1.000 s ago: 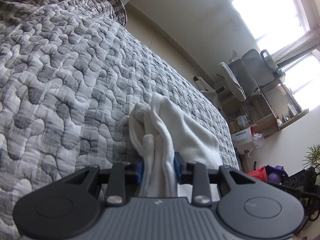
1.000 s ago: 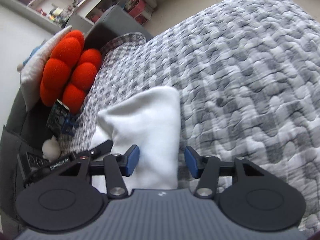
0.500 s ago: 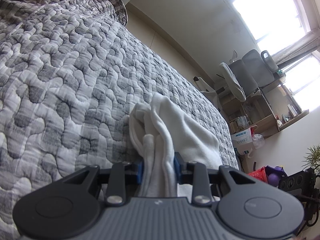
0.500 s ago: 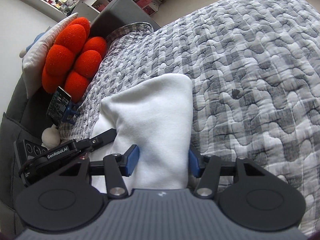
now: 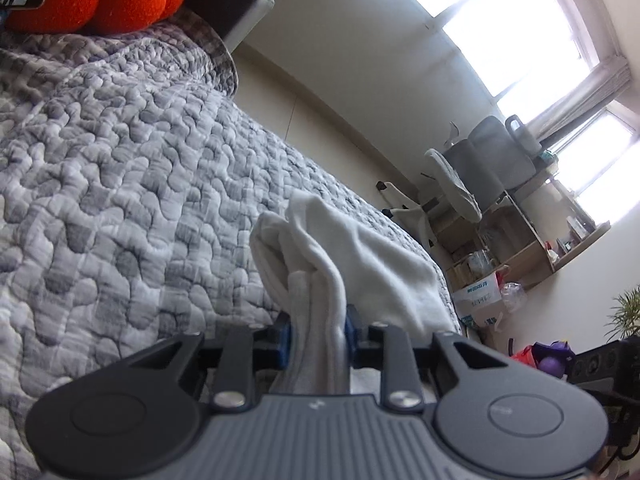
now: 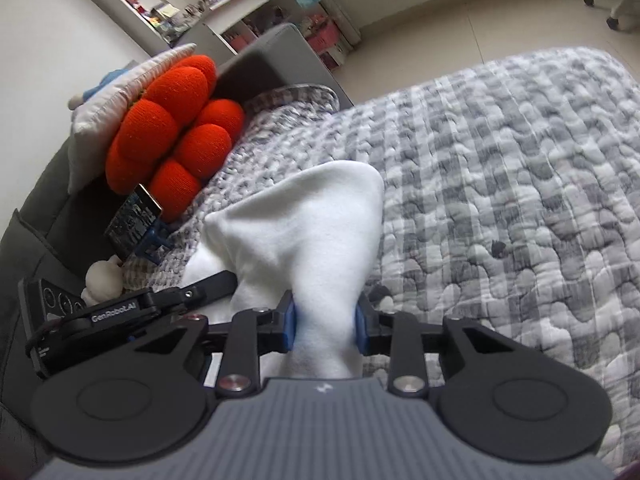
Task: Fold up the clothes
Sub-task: 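Carry the white bundle with both grippers toward the clothes stack on the sofa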
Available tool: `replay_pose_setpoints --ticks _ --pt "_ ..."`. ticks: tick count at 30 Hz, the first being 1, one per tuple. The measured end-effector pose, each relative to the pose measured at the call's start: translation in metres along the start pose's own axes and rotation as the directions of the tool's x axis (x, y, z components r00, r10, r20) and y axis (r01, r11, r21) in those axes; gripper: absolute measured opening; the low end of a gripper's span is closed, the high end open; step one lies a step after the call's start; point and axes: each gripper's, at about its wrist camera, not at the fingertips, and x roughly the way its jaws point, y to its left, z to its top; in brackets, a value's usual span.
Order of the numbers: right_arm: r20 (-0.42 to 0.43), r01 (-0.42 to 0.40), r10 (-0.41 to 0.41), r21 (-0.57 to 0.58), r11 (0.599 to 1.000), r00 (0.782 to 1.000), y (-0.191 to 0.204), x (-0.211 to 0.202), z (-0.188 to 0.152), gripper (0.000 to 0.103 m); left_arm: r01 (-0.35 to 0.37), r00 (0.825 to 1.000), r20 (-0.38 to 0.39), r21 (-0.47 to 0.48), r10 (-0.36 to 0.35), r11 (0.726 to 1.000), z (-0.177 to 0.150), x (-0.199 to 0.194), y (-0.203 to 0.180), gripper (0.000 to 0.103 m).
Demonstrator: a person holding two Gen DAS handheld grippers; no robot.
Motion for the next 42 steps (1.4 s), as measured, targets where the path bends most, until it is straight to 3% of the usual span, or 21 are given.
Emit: replay_pose_setpoints --ticks 6,15,23,42 --pt "-0.027 0.003 -0.002 0.027 1.0 1.0 -0.004 0.006 0.002 0.046 -0.033 0.999 -0.032 -0.027 0.032 0.999 -0.001 0.007 0.005 0.026" --pt "-0.065 0.02 -0.018 0.029 0.999 0.998 -0.005 0.013 0.001 0.05 -0.031 0.999 -0.035 -0.042 0.029 0.999 -0.006 0.007 0.011 0.027" --pt "0.007 0.069 -0.069 -0.055 0.996 0.998 0.014 0.01 -0.005 0.033 -0.043 0.999 0.001 0.009 0.043 0.999 -0.008 0.003 0.002 0.026" --pt "0.061 0.116 -0.109 -0.12 0.986 0.992 0.047 0.005 -0.001 0.031 -0.031 0.998 0.052 -0.009 0.031 0.999 0.0 -0.008 -0.003 0.025"
